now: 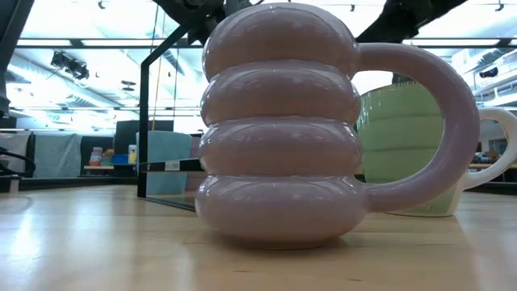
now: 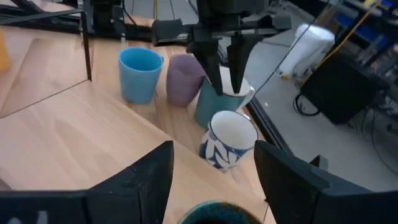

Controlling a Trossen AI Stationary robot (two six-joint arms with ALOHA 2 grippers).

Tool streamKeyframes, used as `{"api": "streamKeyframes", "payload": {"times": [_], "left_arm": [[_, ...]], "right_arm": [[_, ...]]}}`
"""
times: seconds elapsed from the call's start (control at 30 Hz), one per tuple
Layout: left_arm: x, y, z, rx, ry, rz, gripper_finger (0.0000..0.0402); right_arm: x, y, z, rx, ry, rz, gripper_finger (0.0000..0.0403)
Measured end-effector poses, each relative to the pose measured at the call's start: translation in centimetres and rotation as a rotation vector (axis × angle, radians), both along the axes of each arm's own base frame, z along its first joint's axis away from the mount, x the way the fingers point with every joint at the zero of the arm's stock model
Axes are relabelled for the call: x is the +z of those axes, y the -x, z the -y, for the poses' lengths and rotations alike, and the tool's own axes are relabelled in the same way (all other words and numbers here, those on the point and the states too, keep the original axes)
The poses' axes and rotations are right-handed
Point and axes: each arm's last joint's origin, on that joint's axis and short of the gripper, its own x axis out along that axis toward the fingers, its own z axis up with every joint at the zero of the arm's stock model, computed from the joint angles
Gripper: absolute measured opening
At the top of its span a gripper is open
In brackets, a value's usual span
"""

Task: Place coffee mugs
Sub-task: Put the blue patterned mug on the shelf

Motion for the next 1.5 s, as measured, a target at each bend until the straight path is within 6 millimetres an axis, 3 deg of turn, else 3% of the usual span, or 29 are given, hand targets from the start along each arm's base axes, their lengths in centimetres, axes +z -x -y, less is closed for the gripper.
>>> {"api": "streamKeyframes", "payload": {"times": [0.3,0.57,0.97,1.07,1.3,1.5], "left_arm": [[0.4,-0.5,1.5,0.047,-0.041,-0.027,0.0117],[1.9,-1.0,1.1,0.064,0.031,-0.087,0.0117],[-1.0,-4.6,0.5,-0.008,-0.009,-0.305,0.0117],[-1.2,-4.8,0.6,-0.016,-0.004,-0.303,0.0128],[-1.6,-4.7,0.8,-0.091,-0.045,-0.345,0.0199],[-2.7,-4.8,0.9,-0.189,-0.113,-0.433,0.0205]], "right_arm": [[-2.3,-0.2,-0.1,0.008,-0.001,0.034,0.0229],[-3.1,-0.1,-1.5,0.063,0.015,0.062,0.0229],[-3.0,0.3,-2.3,0.068,0.097,0.037,0.0229],[-3.1,0.4,-2.3,0.067,0.098,0.025,0.0229],[-3.3,0.4,-2.3,0.059,0.079,0.012,0.0229],[-3.7,0.4,-2.4,0.065,0.072,0.004,0.0229]]}}
